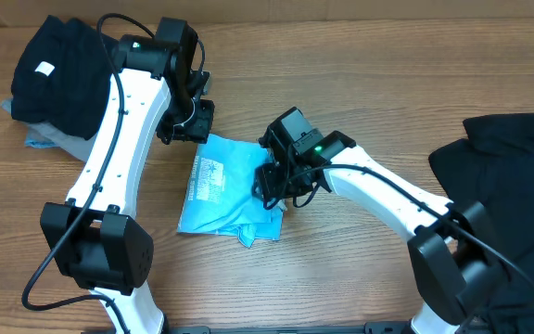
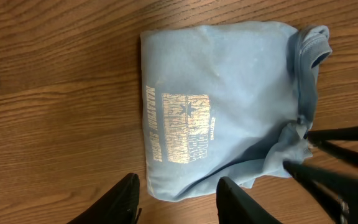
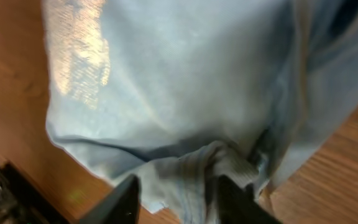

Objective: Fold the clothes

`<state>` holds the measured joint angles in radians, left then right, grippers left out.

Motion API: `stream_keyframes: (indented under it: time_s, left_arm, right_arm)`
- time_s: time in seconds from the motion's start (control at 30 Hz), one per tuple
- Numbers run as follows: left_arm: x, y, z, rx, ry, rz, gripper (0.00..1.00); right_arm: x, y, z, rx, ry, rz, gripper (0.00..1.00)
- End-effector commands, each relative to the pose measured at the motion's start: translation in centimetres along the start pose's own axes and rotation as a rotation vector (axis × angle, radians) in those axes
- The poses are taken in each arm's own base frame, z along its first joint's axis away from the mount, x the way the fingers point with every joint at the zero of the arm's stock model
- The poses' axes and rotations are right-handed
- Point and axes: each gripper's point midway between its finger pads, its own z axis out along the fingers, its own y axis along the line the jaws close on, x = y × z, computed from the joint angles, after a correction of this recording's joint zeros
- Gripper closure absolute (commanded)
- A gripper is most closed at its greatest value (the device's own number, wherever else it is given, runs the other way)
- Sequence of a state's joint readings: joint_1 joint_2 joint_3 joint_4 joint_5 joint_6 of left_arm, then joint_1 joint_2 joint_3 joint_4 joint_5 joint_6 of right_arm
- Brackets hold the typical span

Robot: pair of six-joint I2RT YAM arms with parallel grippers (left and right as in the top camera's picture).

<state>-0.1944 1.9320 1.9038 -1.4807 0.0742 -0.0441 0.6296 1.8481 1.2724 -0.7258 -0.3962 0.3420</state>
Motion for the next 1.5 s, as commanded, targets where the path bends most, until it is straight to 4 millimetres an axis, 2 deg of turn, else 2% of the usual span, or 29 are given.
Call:
stream_keyframes:
  time_s: [0.0, 0.07, 0.13, 0.2, 0.33, 0.4, 0.57, 0.63, 0.73, 0.93, 1.07, 1.13, 1.2, 1.23, 1.3, 1.4, 1.47]
  left_arm:
    - [-0.3, 0.0, -0.9, -0.005, -0.033, 0.025, 0.57]
    - [-0.4, 0.0, -0.9, -0.005, -0.035, 0.025, 0.56]
    - [-0.4, 0.0, -0.9, -0.005, -0.037, 0.026, 0.56]
    - [-0.5, 0.0, -0.9, -0.005, -0.040, 0.026, 0.56]
    - [-0.6, 0.0, -1.0, -0.005, -0.044, 0.026, 0.55]
    - [-0.6, 0.0, -1.0, -0.005, -0.047, 0.027, 0.55]
    - [-1.0, 0.0, -1.0, -0.004, -0.060, 0.028, 0.52]
    - [-1.1, 0.0, -1.0, -0.004, -0.066, 0.028, 0.51]
    - [-1.2, 0.0, -1.0, -0.005, -0.070, 0.028, 0.47]
    - [-0.8, 0.0, -1.0, -0.006, -0.054, 0.053, 0.42]
    - [-0.5, 0.0, -1.0, -0.006, -0.042, 0.053, 0.43]
    - [-0.6, 0.0, -1.0, -0.006, -0.045, 0.053, 0.42]
    - [-0.8, 0.0, -1.0, -0.006, -0.051, 0.053, 0.42]
    - [-0.8, 0.0, -1.0, -0.006, -0.054, 0.053, 0.41]
    - [-0.8, 0.0, -1.0, -0.006, -0.051, 0.054, 0.41]
    - [-0.6, 0.0, -1.0, -0.006, -0.044, 0.053, 0.41]
    - [-0.5, 0.0, -0.9, -0.006, -0.040, 0.053, 0.42]
  right_arm:
    - [0.9, 0.5, 1.2, -0.056, 0.054, 0.043, 0.72]
    - [1.0, 1.3, 1.2, -0.099, 0.064, 0.037, 0.80]
    - [1.4, 1.2, 1.1, -0.098, 0.081, 0.046, 0.96]
    - [1.9, 0.9, 1.1, -0.086, 0.101, 0.060, 0.96]
    - [3.9, -1.1, 0.4, -0.032, 0.187, 0.144, 0.96]
    - [4.9, -2.1, 0.0, 0.007, 0.231, 0.187, 0.96]
    - [7.2, -4.7, -1.0, 0.143, 0.306, 0.241, 0.74]
    - [7.3, -5.3, -1.1, 0.179, 0.302, 0.238, 0.73]
    - [6.3, -5.8, -1.1, 0.192, 0.264, 0.231, 0.73]
    - [2.4, -6.0, -1.7, 0.137, 0.141, 0.230, 0.69]
    - [2.4, -5.5, -1.9, 0.081, 0.156, 0.246, 0.56]
    - [2.1, -5.3, -1.8, 0.069, 0.146, 0.239, 0.56]
    - [2.0, -3.8, -1.7, -0.011, 0.154, 0.190, 0.63]
    - [2.3, -2.9, -1.7, -0.057, 0.169, 0.169, 0.67]
    - [4.1, -1.7, -1.0, -0.071, 0.227, 0.156, 0.68]
    - [6.7, -1.3, 0.4, -0.036, 0.290, 0.162, 0.67]
    - [8.3, -2.1, 1.4, 0.040, 0.312, 0.195, 0.69]
